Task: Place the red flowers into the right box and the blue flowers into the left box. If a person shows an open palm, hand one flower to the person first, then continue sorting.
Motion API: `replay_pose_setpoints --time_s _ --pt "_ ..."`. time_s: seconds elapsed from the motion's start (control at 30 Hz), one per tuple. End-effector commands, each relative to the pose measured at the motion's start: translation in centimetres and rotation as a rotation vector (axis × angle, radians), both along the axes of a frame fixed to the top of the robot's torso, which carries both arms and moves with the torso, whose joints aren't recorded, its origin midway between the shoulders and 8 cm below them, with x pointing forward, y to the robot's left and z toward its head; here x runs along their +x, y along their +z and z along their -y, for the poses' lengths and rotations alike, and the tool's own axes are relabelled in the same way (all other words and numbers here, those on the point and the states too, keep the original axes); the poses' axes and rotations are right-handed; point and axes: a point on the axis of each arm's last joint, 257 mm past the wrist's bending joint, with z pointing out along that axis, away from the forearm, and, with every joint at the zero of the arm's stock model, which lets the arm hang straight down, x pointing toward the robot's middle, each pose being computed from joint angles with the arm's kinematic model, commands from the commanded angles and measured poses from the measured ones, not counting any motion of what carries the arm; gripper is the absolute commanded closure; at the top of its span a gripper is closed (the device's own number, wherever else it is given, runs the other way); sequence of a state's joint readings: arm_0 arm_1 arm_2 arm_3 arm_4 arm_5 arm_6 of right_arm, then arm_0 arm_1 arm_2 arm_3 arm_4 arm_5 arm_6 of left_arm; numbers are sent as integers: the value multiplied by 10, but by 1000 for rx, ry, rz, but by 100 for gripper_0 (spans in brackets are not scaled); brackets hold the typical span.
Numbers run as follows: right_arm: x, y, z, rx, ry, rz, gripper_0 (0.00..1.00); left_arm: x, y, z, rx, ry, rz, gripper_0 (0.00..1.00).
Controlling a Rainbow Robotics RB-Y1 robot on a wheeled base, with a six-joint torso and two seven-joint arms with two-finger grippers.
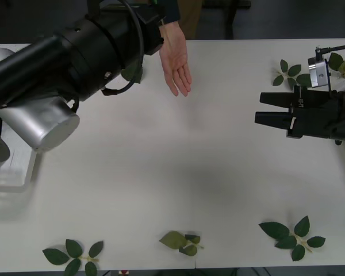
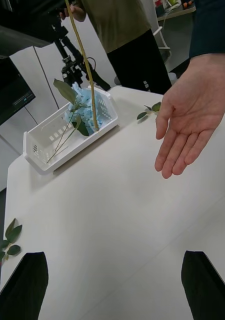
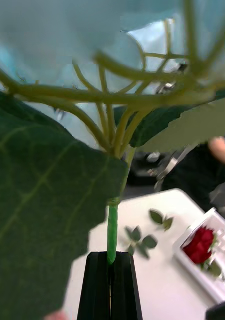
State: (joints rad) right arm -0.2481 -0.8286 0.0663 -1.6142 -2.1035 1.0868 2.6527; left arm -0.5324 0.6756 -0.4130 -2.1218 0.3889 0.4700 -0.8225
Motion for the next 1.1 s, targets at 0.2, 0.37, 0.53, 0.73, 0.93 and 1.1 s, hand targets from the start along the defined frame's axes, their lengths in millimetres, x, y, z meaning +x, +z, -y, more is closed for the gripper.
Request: replay_pose_setpoints --time_s 0.2,0.37,0.53,0.73,0.93,1.1 --pt "1 8 4 -102 26 90 23 9 9 34 -97 -38 116 100" --pt "1 8 4 -102 24 89 23 39 13 41 -63 -3 127 100" --pt "2 4 6 -103 22 80 23 65 12 38 -46 32 113 100" --pt "1 3 6 -103 21 78 23 83 6 33 -33 63 95 100" --pt "2 4 6 -101 18 77 23 85 4 32 -33 66 90 100" --pt "2 3 5 -101 18 77 23 85 4 31 -41 63 82 81"
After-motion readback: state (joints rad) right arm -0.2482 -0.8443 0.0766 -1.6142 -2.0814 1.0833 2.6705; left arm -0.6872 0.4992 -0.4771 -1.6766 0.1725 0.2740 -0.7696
